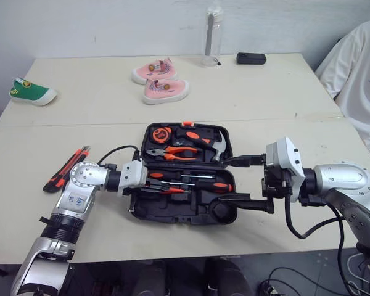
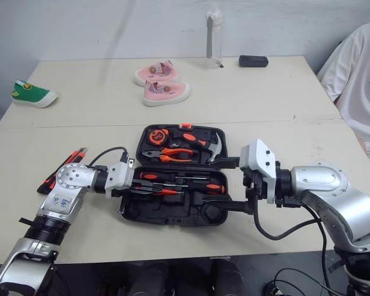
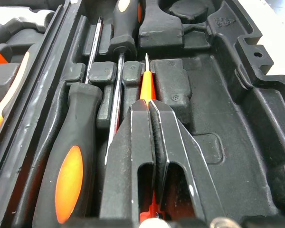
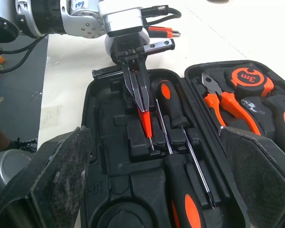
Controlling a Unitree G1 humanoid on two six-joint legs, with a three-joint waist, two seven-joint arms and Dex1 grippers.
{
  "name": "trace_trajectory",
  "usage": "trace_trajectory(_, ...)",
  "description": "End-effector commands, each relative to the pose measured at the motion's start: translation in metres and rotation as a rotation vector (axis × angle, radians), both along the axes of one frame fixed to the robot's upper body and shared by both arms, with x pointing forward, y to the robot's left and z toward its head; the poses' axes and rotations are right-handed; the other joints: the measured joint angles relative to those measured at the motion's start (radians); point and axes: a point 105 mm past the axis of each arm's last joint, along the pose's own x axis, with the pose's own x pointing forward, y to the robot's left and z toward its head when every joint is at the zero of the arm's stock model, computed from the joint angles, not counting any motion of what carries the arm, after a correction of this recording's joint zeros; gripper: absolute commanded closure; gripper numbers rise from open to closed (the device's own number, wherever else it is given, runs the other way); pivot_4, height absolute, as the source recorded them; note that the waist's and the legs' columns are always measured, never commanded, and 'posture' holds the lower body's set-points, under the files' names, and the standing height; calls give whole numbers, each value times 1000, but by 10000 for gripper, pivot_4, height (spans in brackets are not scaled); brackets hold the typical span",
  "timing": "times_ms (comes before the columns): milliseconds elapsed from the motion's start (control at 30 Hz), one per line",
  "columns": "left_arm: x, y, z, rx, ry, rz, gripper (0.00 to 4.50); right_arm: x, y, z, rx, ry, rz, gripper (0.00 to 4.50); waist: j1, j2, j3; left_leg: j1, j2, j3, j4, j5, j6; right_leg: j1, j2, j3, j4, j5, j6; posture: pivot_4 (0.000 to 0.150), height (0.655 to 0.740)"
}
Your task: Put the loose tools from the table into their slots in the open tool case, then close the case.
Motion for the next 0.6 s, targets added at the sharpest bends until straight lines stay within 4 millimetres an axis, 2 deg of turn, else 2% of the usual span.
trace_trajectory(33,-2,9,-26,96,80,37,44818,-5,2,8,14,-34,14,0,0,0,0,0,0,0,0,0,0,0,0,0,0,0,0,1500,7316)
trace_trajectory(267,4,12,-29,104,102,82,44818,-6,4,8,18,-32,18,0,4,0,-2,1,0,0,0,0,0,1,-1,0,0,0,0,1500,7316)
trace_trajectory(600,2,14,-40,164,130,66,44818,-5,4,11,22,-39,17,0,2,3,-5,1,0,0,0,0,0,1,-1,0,0,0,0,1500,7316)
